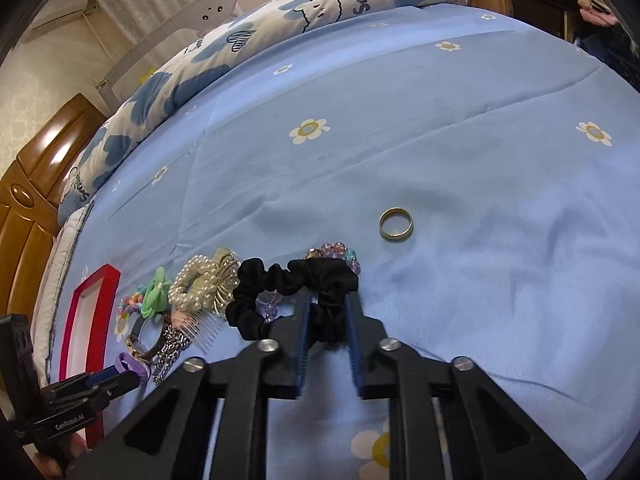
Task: Organize jewelry
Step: 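Grasp the purple bow hair tie with the left tool while the right tool grasps the black scrunchie, then carry both items into the red tray and open both tools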
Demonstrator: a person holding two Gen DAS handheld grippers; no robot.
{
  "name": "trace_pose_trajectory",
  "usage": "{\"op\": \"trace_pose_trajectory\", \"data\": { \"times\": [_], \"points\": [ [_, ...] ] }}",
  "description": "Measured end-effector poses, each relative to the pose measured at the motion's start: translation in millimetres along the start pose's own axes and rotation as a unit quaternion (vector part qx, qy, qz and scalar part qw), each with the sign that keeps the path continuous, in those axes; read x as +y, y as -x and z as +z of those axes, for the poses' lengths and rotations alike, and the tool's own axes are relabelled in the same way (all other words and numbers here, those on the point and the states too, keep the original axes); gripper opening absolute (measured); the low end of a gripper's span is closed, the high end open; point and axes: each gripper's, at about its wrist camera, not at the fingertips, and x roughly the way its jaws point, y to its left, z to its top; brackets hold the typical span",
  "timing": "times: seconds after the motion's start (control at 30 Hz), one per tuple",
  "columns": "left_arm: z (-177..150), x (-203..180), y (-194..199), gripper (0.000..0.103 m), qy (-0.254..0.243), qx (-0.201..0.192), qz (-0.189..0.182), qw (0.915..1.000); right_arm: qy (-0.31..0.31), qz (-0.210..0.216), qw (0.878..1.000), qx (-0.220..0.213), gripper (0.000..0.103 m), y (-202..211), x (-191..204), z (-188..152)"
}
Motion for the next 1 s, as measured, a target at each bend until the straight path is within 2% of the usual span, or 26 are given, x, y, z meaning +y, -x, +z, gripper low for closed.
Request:
{"op": "trace_pose_trajectory", "data": {
  "times": [0.17, 0.5, 0.73, 1.0],
  "points": [
    [-5, 0, 15, 0.006, -0.009, -0.018, 0.002, 0.9998, 0.009, 0.013, 1.000, -0.007, 0.006, 10, 11, -6],
    [-15, 11, 60, 0.006, -0.002, -0.055, -0.004, 0.9985, 0.020, 0.084, 0.996, -0.021, 0.005, 48, 48, -17],
    [-26, 23, 83, 0.006, -0.002, -0.075, 0.009, 0.9971, 0.036, 0.133, 0.990, -0.017, 0.005, 56, 89, -25],
    [-42, 59, 103, 0.006, 0.031, -0.086, 0.029, 0.9954, 0.079, 0.177, 0.981, 0.000, 0.005, 50, 146, -39]
  ]
}}
